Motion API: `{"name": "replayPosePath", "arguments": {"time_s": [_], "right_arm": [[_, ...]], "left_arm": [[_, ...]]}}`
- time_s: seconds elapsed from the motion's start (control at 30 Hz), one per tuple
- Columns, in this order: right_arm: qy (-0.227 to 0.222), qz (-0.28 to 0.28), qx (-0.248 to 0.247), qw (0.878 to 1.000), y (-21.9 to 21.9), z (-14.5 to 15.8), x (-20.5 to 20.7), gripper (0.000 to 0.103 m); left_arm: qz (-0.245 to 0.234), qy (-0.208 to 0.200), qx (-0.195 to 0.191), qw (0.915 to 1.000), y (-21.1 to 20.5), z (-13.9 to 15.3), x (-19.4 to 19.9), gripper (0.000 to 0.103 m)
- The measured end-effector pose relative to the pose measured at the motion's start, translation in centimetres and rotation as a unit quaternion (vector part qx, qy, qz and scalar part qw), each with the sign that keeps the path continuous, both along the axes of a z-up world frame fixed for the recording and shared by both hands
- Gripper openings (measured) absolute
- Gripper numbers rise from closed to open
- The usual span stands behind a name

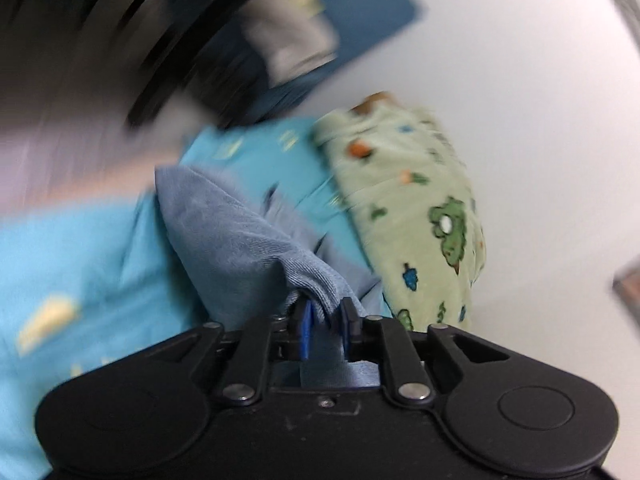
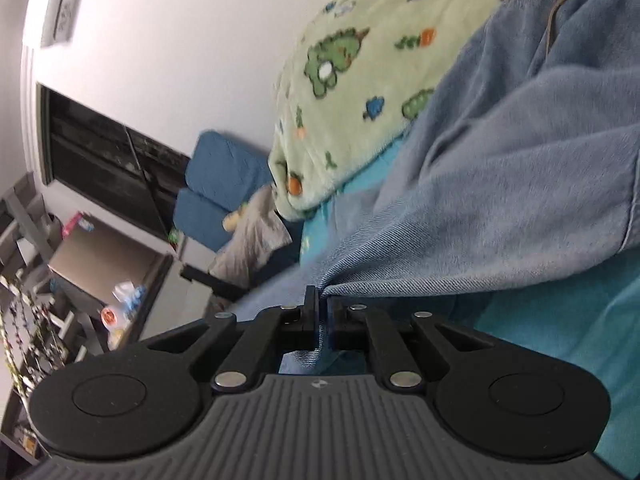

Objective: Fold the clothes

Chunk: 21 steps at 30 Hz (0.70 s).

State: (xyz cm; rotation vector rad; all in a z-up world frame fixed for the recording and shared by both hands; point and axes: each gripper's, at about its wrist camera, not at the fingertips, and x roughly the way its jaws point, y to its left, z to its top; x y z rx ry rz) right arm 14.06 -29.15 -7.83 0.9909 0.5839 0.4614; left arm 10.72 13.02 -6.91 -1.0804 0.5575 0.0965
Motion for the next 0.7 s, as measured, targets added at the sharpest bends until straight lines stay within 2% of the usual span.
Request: {"name": "replayPosePath", "arguments": {"time_s": [0.1,0.13,0.23,0.37,0.4,0.53,0.63,0.7], "right_arm": [[-0.014,-0.008,0.008,1.000,-0.6,0.8,-0.1,0.004],[-0.017,-0.010,0.010,1.000,-0.8,1.0,0.0,0.004],[-0.019,-0.020,0.034,0.999,-1.5,1.1,0.4,0.004],[-0.026,-0.032,0.057,0.998,-2.1,1.3,0.9,0.004],[-0.028,-0.036,0.062,0.997,-2.3,1.4,1.0,0.004],[-0.046,-0.056,0.083,0.994,-3.2,1.9,1.4,0.004],[-0.061,-0.069,0.087,0.992,-3.8,2.3,1.7,0.004],[-0.065,-0.078,0.089,0.991,-4.2,2.4,1.8,0.004]], "left_arm": [[0.014,0.009,-0.068,0.9975,0.4,-2.2,0.7,0.018],[0.016,0.009,-0.072,0.9972,0.2,-2.5,1.1,0.028],[0.010,0.012,-0.078,0.9968,-0.7,-3.4,1.6,0.051],[0.015,0.017,-0.130,0.9912,-1.8,-4.8,1.1,0.060],[0.015,0.013,-0.145,0.9892,-2.0,-5.0,0.7,0.065],[0.016,-0.002,-0.193,0.9810,-3.3,-5.4,-0.8,0.069],[0.011,-0.016,-0.212,0.9771,-4.8,-5.2,-1.6,0.077],[0.018,-0.016,-0.226,0.9739,-5.6,-5.7,-1.9,0.078]]}}
